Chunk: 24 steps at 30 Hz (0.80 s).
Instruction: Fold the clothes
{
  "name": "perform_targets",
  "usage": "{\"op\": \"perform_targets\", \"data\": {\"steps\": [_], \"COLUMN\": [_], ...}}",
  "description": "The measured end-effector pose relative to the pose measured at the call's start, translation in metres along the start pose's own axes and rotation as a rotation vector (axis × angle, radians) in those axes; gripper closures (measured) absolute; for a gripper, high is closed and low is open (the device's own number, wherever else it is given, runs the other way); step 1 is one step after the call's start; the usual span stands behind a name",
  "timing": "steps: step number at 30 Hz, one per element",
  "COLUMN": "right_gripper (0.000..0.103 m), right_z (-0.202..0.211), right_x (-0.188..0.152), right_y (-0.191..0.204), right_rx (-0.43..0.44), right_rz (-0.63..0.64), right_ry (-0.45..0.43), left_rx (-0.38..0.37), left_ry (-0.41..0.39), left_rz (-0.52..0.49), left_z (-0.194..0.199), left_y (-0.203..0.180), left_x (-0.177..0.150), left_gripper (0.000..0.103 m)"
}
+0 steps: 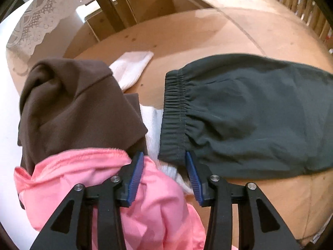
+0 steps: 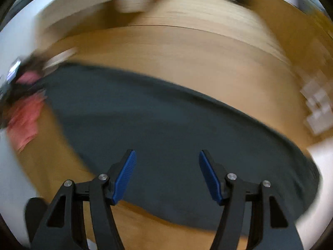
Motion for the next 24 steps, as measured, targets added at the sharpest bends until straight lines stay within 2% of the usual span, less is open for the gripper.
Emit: {"op": "perform_targets", "data": {"steps": [4,6,8,14,18,24], "right_gripper": [0.041,0.041,0.041,0.041,0.041,0.042], "right_z": [-0.035,-0.058,-0.077,-0.131,-0.145,-0.157], "right_x": [0.057,0.084,0.1,0.136,0.141,0.138], "right_y": [0.135,0.189,0.232,0.298,0.306,0.305], "right_rx": [0.107,0.153,0.154,0.108,0.03,0.02], "right_rz": [0.257,0.34,0.406,0.504,0.525,0.503], "right_ry": [-0.032,-0.032,-0.035,0.007,0.029,0.073], "left_rx": [-0.049,-0.082,-0.113,-0.124,-0.139,-0.158], "left_ry": [-0.054,-0.084,-0.113,-0.155,-0.18,-0.194], "left_rz": [-0.013,-0.016,-0.023,-0.022,0.011,0.031], "left_z": [0.025,0.04,0.056,0.082,0.088,0.082], "left_y": [0.003,0.006,0.01,0.027,0.043,0.052], "left_x": [-0.017,-0.025,-0.034,-0.057,-0.069,-0.073], "left_gripper": [0.063,0.064,0.063,0.063,0.063,0.063]}}
Point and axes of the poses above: each gripper's, at about its wrist camera, not at the fingertips, and z roughly against the way its jaws point, y to its left, x to its top, the point moved 1 cm from there along -z, roughly the way its jaws point, and after that the axes turned 1 degree about y, right-handed, at the moved point
